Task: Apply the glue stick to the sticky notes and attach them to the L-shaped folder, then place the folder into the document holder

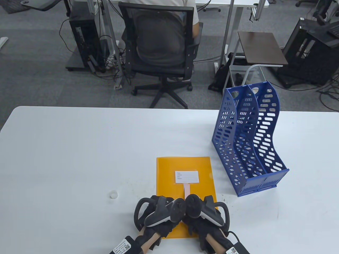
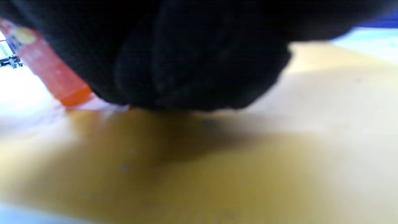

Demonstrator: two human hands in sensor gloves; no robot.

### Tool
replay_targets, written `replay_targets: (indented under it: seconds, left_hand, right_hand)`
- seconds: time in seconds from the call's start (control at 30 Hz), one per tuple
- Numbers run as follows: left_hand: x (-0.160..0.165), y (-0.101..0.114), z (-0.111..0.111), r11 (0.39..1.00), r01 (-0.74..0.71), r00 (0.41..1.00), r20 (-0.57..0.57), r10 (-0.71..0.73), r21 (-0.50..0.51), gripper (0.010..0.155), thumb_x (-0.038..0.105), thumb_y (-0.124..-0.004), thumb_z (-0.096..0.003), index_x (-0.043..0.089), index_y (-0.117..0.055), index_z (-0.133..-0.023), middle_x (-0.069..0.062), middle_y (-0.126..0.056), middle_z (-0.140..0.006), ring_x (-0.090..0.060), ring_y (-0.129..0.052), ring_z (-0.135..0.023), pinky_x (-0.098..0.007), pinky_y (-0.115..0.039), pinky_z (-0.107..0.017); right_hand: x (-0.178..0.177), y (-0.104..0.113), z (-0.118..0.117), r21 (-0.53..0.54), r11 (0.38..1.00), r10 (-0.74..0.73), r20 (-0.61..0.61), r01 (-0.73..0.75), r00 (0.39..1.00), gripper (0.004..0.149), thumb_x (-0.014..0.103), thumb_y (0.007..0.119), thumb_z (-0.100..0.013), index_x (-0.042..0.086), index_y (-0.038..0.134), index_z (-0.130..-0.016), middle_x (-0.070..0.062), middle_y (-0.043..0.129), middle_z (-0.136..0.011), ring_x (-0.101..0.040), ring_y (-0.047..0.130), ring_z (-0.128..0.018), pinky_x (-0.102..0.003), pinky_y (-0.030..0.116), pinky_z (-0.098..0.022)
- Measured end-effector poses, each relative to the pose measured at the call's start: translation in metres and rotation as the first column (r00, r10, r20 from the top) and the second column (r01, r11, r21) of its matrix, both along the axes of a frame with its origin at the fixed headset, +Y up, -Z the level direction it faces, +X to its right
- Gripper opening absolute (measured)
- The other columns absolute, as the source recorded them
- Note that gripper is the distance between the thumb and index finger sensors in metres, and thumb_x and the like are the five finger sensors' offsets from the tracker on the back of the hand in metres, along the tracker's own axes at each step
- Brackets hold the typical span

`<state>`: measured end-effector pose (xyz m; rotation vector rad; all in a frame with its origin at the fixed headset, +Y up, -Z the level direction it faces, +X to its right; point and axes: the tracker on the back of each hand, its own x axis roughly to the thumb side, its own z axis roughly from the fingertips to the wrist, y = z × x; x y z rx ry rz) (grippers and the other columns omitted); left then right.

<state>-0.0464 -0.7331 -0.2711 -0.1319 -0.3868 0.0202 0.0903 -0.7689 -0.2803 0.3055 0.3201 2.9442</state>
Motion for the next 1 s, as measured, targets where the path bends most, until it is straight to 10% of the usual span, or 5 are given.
replay_targets:
  seconds: [1.0]
  left_hand:
    - [-0.005,-0.002,-0.003,0.999,-0.024,0.999,-0.032,0.023,-0.032,0.044,0.056,-0.091,-0.0450,0.027,-0.089,-0.078,-0.005,-0.094,-0.049,-0.023,-0.094,-0.039,-0.057,-0.074,-0.061]
  right_hand:
    - [0.000,0.000,0.001,-0.016,1.000,-0.001,0.007,0.001,1.000,0.041,0.043,0.096,-0.043,0.008,0.096,-0.065,-0.003,0.103,-0.038,-0.018,0.102,-0.014,-0.035,0.086,-0.010]
